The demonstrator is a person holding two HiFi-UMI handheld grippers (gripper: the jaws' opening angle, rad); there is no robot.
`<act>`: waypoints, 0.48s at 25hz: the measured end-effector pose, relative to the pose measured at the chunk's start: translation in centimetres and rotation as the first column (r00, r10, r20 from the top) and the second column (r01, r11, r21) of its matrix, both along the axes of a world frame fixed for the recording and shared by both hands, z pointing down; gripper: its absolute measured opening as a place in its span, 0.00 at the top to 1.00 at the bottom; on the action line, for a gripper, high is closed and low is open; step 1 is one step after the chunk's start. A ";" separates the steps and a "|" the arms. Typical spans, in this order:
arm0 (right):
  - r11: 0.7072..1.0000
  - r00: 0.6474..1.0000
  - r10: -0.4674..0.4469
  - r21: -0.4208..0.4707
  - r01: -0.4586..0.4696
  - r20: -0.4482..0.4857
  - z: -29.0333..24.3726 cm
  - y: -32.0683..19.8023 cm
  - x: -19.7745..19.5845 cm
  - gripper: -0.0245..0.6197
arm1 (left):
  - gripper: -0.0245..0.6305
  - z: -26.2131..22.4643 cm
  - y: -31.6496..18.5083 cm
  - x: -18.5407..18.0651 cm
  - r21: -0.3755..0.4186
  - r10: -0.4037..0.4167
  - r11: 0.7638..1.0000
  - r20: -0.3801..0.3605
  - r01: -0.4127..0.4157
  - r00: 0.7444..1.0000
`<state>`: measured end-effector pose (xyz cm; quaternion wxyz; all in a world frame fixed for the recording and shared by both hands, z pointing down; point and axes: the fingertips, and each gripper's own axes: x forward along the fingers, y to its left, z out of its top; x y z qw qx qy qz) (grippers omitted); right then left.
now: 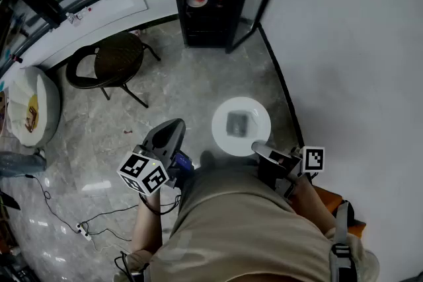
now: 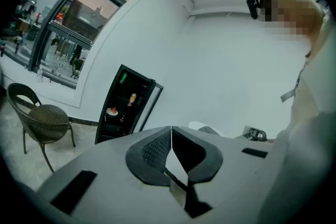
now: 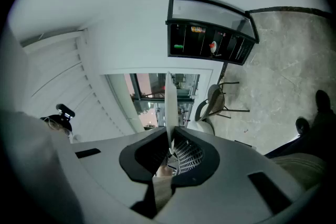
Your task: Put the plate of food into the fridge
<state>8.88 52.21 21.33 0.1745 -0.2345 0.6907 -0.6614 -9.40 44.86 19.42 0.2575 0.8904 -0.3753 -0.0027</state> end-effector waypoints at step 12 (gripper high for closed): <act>1.000 1.000 -0.015 -0.008 0.015 0.025 0.1 -1.2 1.7 0.92 | 0.94 0.2 -0.6 2.4 -0.003 -0.012 1.000 0.062 0.012 0.998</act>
